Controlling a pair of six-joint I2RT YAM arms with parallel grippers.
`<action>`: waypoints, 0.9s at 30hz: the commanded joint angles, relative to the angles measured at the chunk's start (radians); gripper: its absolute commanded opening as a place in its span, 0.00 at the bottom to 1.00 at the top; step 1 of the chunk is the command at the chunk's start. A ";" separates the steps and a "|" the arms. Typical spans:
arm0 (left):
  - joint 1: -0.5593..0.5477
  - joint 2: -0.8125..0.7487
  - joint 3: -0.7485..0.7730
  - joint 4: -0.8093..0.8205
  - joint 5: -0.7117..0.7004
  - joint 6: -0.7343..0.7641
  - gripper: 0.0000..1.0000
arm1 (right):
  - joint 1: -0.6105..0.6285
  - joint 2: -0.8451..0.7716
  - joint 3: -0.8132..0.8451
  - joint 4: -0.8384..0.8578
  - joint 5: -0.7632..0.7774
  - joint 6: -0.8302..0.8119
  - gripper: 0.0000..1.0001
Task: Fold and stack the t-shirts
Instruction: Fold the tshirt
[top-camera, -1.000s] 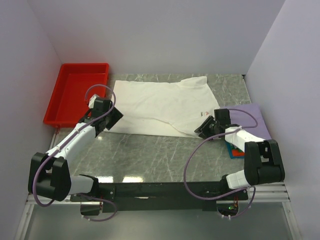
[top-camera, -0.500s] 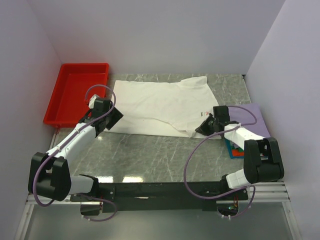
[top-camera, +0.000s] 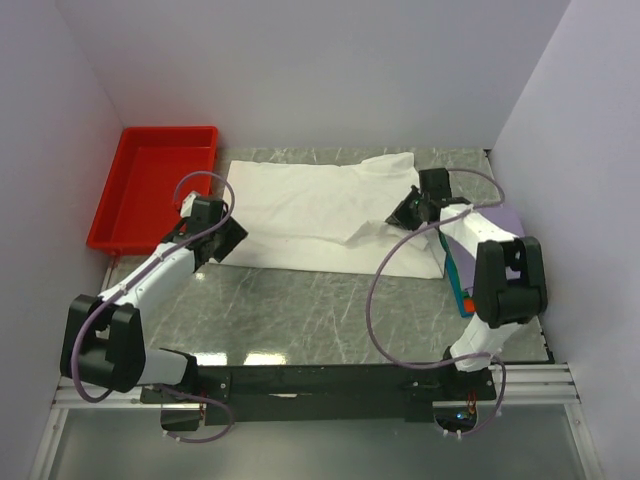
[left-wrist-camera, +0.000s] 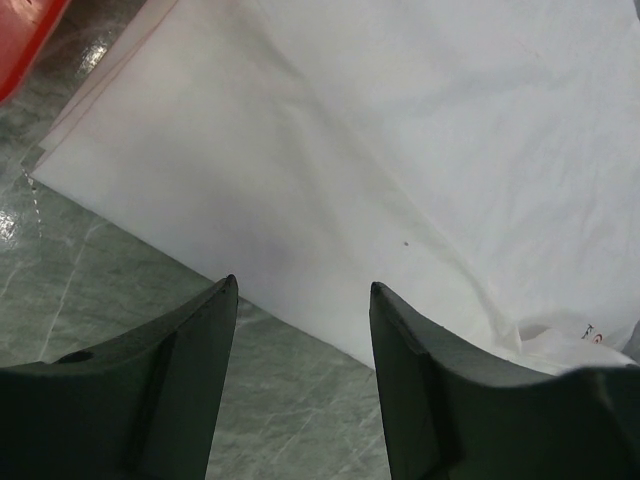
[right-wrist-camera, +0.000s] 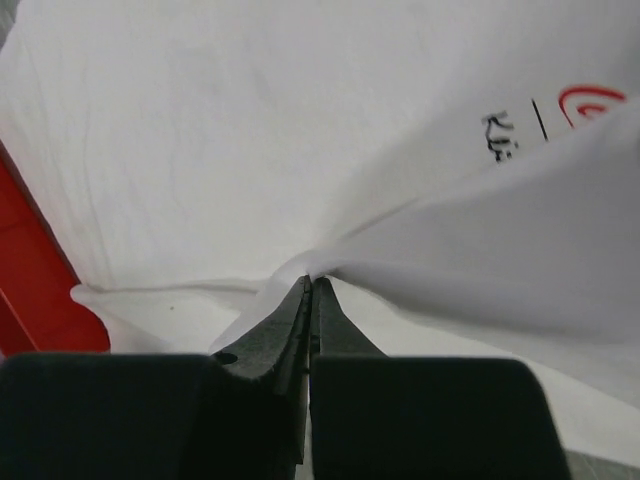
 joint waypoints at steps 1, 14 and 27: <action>-0.005 0.007 0.034 0.020 0.014 0.016 0.61 | 0.009 0.081 0.147 -0.049 0.025 -0.025 0.00; -0.005 0.047 0.037 0.038 0.025 0.008 0.60 | 0.055 0.390 0.581 -0.235 0.054 -0.151 0.26; -0.005 0.065 0.023 0.053 0.025 -0.014 0.60 | 0.087 0.198 0.458 -0.208 0.172 -0.268 0.49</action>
